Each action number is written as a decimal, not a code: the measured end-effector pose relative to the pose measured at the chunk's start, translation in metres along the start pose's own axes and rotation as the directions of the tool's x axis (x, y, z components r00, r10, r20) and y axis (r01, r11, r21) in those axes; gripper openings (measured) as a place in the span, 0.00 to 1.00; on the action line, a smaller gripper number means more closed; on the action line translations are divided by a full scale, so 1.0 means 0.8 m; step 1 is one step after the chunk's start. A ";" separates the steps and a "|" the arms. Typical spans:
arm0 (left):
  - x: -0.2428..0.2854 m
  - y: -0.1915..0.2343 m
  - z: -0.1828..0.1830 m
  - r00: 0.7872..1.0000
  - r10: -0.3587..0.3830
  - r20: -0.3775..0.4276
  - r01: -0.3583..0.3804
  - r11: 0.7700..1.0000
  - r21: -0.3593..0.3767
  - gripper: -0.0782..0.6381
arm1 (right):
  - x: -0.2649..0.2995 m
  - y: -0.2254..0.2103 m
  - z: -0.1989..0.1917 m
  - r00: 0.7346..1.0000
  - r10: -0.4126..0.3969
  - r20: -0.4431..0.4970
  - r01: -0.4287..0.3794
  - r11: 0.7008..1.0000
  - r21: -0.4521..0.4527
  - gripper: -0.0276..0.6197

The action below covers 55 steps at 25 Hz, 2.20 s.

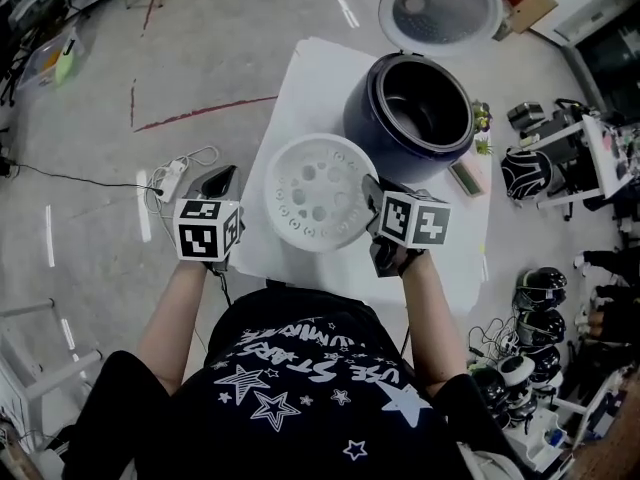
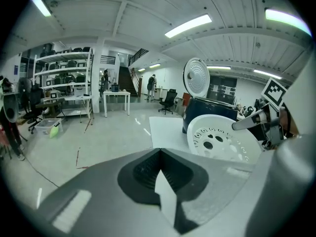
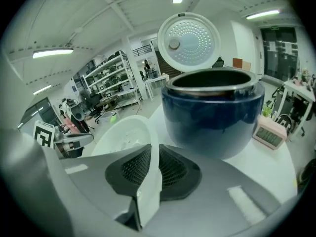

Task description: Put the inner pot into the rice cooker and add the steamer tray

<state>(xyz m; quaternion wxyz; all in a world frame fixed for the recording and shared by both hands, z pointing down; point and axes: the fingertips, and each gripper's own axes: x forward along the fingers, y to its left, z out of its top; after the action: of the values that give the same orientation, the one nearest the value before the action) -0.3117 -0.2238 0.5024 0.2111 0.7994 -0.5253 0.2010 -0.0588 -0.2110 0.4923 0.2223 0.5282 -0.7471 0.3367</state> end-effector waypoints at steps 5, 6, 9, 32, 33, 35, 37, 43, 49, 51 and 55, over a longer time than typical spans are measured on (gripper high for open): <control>-0.012 0.001 0.034 0.999 -0.012 0.048 0.011 1.000 0.017 0.13 | -0.029 0.016 0.040 0.997 0.041 0.071 -0.043 0.999 0.026 0.15; -0.013 -0.001 0.040 0.998 -0.018 0.056 0.017 1.000 0.022 0.13 | -0.036 0.019 0.047 0.995 0.048 0.083 -0.051 0.998 0.033 0.15; -0.012 -0.012 0.062 0.996 -0.041 0.080 0.038 0.998 0.042 0.13 | -0.054 0.024 0.068 0.989 0.071 0.126 -0.079 0.995 0.056 0.15; 0.037 -0.160 0.191 0.973 -0.132 0.187 0.103 0.982 0.160 0.13 | -0.149 -0.123 0.189 0.941 0.059 0.333 -0.109 0.985 0.133 0.16; 0.039 -0.167 0.198 0.973 -0.132 0.191 0.101 0.982 0.161 0.13 | -0.151 -0.131 0.194 0.939 0.059 0.340 -0.112 0.984 0.139 0.16; 0.044 -0.177 0.210 0.972 -0.131 0.197 0.099 0.982 0.163 0.13 | -0.156 -0.148 0.206 0.934 0.056 0.353 -0.115 0.982 0.151 0.16; 0.049 -0.185 0.221 0.971 -0.127 0.204 0.093 0.982 0.167 0.13 | -0.159 -0.164 0.217 0.930 0.053 0.365 -0.119 0.980 0.160 0.16; 0.067 -0.201 0.247 0.968 -0.111 0.224 0.075 0.984 0.164 0.13 | -0.156 -0.206 0.247 0.922 0.048 0.384 -0.122 0.978 0.170 0.16; 0.088 -0.216 0.256 0.971 -0.111 0.211 0.076 0.983 0.167 0.13 | -0.137 -0.227 0.260 0.921 0.076 0.381 -0.165 0.965 0.206 0.14; 0.094 -0.215 0.255 0.973 -0.111 0.205 0.076 0.983 0.167 0.13 | -0.131 -0.229 0.265 0.916 0.093 0.389 -0.192 0.955 0.224 0.14; 0.104 -0.209 0.252 0.975 -0.105 0.195 0.074 0.984 0.164 0.13 | -0.119 -0.231 0.271 0.912 0.116 0.395 -0.224 0.945 0.239 0.13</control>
<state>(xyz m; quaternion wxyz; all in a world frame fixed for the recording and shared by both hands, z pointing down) -0.1066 -0.3371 0.3588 0.1024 0.8527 -0.4902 0.1490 0.1521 -0.3502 0.3302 -0.0317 0.5411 -0.7641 0.3497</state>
